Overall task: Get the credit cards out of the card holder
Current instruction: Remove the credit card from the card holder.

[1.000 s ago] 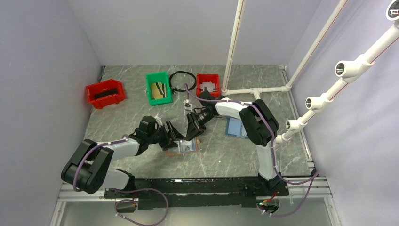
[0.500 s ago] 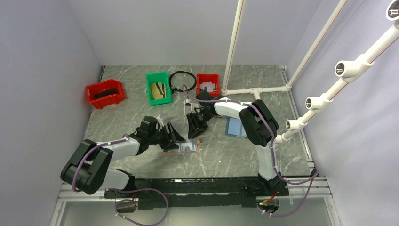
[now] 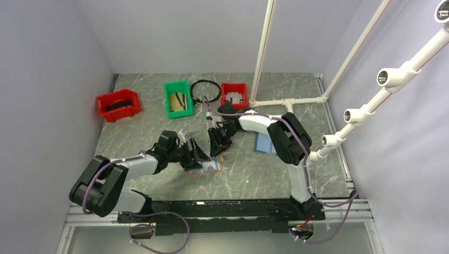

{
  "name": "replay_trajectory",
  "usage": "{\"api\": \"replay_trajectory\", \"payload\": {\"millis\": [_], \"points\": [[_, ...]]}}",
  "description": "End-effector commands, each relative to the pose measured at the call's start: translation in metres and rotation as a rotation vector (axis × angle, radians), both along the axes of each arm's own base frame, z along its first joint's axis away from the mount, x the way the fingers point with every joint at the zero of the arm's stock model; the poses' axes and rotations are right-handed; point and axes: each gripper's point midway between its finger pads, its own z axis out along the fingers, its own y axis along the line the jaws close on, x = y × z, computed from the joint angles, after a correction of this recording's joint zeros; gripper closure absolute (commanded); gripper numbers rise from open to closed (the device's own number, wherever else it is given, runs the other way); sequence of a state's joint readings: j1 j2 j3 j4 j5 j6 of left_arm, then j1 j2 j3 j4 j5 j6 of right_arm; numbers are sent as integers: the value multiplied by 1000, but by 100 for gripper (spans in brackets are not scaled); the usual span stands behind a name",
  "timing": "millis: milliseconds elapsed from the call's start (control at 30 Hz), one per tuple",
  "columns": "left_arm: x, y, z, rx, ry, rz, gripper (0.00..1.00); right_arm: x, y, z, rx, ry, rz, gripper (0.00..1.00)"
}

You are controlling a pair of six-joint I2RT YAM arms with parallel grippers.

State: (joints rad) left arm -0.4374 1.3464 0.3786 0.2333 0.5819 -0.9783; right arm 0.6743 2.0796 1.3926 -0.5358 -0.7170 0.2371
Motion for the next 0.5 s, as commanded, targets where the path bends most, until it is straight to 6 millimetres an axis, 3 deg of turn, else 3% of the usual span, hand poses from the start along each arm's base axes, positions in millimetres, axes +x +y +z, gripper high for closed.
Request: {"api": "replay_trajectory", "payload": {"millis": [0,200,467], "points": [[6,-11,14,-37,-69,-66,24,-2,12,0,30,17,16,68],[3,-8,4,31,-38,-75,20,-18,28,26,180,102,59,71],[6,-6,1,73,-29,-55,18,-27,35,39,250,161,75,73]]}}
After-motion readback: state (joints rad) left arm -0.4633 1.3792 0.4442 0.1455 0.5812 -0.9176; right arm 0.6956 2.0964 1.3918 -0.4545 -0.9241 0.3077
